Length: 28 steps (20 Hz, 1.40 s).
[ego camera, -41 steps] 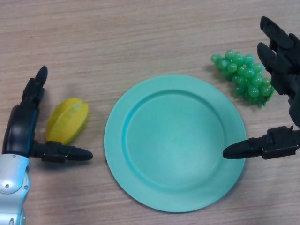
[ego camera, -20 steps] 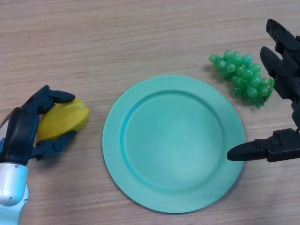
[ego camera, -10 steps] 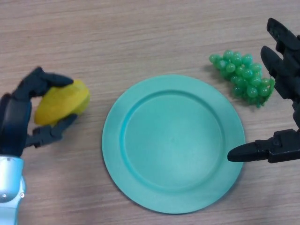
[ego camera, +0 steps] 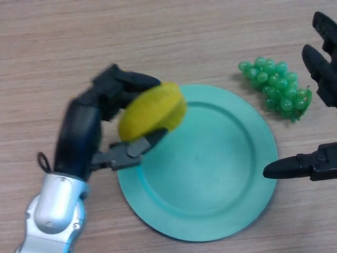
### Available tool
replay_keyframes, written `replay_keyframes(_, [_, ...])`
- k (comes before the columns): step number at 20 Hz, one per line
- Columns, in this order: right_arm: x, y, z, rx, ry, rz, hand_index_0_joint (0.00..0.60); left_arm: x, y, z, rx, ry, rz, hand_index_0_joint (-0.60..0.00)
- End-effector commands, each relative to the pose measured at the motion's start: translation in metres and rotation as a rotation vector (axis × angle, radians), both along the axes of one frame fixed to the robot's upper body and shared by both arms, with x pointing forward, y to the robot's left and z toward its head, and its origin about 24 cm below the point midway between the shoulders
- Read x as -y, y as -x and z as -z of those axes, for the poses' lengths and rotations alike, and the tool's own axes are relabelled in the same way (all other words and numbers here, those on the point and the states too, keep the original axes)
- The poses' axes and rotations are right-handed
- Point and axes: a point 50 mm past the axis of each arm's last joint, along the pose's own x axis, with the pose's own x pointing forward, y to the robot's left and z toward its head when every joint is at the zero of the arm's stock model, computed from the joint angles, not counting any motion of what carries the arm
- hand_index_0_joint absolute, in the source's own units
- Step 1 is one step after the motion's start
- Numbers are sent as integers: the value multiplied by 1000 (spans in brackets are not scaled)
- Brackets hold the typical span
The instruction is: Pick up the yellow starfruit and place it on the plate
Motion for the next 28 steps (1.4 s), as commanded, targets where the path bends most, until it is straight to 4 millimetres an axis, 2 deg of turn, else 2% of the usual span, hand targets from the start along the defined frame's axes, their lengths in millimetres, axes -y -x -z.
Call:
replay_keyframes(1, [9,14,-26,190,8,37,0,2,1,-17,107,9,49,-600])
replay_keyframes(5, [11,16,-29,192,32,51,0,21,-9,11,11,-362,168,-600])
replay_keyframes(7, [12,17,-27,188,28,55,0,21,-11,16,-82,-381,187,-600])
replay_keyframes(10, [13,18,-27,210,38,67,0,22,-12,19,-133,-366,164,-600])
replay_keyframes(14, [13,19,-28,219,43,74,0,20,-13,9,-14,-336,96,-600])
replay_keyframes(15, [12,19,-28,220,45,75,0,19,-13,6,9,-316,83,-550])
replay_keyframes(16, [12,19,-28,220,45,74,0,19,-13,5,16,-312,83,-451])
replay_keyframes(17, [12,19,-28,219,45,72,0,18,-12,3,32,-301,85,-299])
replay_keyframes(18, [11,19,-27,218,48,70,0,17,-10,-1,44,-286,92,-201])
replay_keyframes(19, [9,17,-27,216,54,69,0,13,-4,-13,85,-250,107,-51])
replay_keyframes(20, [8,17,-27,216,61,71,0,9,1,-23,122,-220,116,0])
replay_keyframes(25, [4,15,-26,208,62,61,0,-7,16,-63,259,-145,107,0])
replay_keyframes(28, [1,11,-26,195,67,48,0,-23,10,-70,286,-116,49,0])
